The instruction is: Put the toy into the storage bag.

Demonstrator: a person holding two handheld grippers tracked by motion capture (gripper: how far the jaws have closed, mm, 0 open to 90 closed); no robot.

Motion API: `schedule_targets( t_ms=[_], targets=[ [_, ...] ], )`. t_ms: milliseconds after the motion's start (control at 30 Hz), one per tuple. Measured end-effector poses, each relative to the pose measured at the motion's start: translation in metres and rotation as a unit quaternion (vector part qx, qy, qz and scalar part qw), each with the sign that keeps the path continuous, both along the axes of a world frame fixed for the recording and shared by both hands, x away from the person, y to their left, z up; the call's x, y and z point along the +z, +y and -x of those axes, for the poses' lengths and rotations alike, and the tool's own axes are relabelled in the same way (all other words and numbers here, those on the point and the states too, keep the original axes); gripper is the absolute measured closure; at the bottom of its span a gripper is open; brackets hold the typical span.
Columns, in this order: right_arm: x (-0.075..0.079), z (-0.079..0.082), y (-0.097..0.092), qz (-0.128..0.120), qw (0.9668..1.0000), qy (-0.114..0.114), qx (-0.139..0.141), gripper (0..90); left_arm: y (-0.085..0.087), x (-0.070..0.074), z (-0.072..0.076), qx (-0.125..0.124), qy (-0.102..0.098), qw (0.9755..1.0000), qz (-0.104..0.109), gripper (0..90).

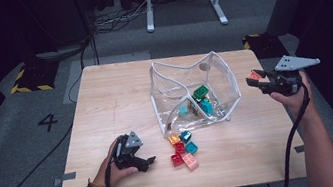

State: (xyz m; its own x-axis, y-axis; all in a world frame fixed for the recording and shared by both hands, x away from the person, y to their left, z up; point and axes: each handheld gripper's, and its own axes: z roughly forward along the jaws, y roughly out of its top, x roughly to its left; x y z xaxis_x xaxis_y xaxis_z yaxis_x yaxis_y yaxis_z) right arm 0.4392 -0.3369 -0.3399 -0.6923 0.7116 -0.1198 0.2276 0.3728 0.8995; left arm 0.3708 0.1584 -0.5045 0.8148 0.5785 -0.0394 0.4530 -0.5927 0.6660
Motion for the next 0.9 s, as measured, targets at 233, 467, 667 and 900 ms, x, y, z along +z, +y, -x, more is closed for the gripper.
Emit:
schedule_targets(
  t_ms=[233, 467, 667, 900],
  targets=[
    [0.011, -0.017, 0.014, 0.008, 1.0, -0.001, -0.003, 59.5, 0.0, 0.0, 0.0, -0.001, 0.0, 1.0, -0.001, 7.1],
    [0.021, -0.024, 0.024, 0.012, 0.9999, -0.004, 0.0, 59.4, 0.0, 0.0, 0.0, -0.001, 0.0, 1.0, -0.001, 7.1],
    [0.027, -0.029, 0.034, 0.02, 0.9997, -0.009, 0.013, 59.5, 0.0, 0.0, 0.0, 0.0, 0.0, 1.0, 0.0, 7.1],
    [0.031, -0.031, 0.047, 0.026, 0.9993, -0.003, 0.028, 59.4, 0.0, 0.0, 0.0, 0.0, 0.0, 1.0, 0.0, 7.1]
  ],
)
